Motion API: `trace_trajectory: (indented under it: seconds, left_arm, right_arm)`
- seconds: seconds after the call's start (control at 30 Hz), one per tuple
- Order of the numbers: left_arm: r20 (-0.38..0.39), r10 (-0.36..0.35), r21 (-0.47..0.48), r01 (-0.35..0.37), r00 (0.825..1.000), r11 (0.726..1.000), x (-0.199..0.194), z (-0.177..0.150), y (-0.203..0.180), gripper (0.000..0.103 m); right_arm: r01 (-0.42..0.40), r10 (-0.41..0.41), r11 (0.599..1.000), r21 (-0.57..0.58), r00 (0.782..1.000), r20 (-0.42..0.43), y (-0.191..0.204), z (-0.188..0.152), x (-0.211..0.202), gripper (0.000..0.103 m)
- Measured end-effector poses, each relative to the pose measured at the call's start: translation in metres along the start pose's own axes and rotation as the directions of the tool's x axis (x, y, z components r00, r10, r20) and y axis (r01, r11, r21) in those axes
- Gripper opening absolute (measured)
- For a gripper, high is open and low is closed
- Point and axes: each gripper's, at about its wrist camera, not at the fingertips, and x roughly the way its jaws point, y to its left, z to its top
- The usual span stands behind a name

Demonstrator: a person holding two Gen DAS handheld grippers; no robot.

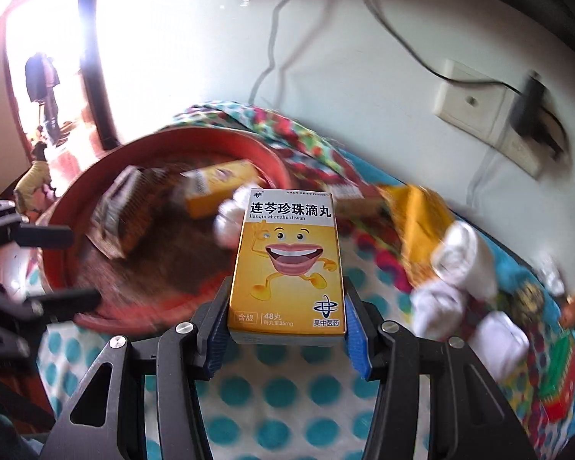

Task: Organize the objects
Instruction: 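Carry the second yellow medicine box with the right gripper into the tray and release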

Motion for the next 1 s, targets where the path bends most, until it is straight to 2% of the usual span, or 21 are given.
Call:
trace_trajectory:
  seconds: [0.3, 0.57, 1.0]
  left_arm:
    - [-0.001, -0.024, -0.053, 0.024, 1.000, 0.998, -0.004, -0.003, 0.023, 0.065]
    - [-0.004, -0.034, -0.078, 0.034, 0.999, 0.996, -0.005, -0.005, 0.030, 0.065]
    - [0.001, -0.041, -0.078, 0.041, 0.999, 0.996, -0.009, -0.005, 0.029, 0.065]
  right_arm:
    - [-0.007, 0.004, 0.997, -0.076, 0.999, -0.049, 0.041, 0.039, 0.038, 0.048]
    - [0.023, -0.034, 0.996, -0.091, 0.992, -0.122, 0.055, 0.048, 0.073, 0.048]
    - [0.042, -0.055, 0.994, -0.101, 0.990, -0.127, 0.063, 0.057, 0.092, 0.049]
